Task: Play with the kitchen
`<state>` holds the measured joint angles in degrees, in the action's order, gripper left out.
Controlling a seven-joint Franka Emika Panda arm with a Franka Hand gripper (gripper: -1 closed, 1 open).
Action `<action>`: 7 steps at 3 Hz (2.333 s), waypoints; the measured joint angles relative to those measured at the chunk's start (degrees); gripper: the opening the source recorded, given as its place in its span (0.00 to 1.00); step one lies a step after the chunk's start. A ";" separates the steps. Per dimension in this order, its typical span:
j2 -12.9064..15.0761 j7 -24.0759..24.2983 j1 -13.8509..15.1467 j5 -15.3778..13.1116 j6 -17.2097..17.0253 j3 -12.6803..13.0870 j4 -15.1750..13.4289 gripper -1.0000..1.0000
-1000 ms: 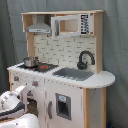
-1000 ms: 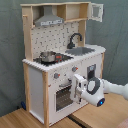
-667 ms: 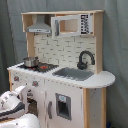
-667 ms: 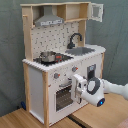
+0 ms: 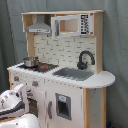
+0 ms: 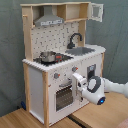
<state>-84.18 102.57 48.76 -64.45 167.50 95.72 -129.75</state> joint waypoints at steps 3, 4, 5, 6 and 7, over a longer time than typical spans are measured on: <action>0.79 -0.24 -7.53 2.81 -0.58 -0.48 -4.66 0.00; 1.20 -0.91 -11.49 5.92 -3.06 0.32 -5.98 0.00; 2.64 -3.75 -13.42 9.53 -6.08 1.23 -5.98 0.00; 4.10 -7.15 -14.81 13.48 -9.12 2.11 -5.48 0.00; 5.27 -10.51 -15.64 17.20 -12.26 2.99 -4.45 0.00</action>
<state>-78.91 92.06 33.11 -47.24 155.24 98.71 -134.20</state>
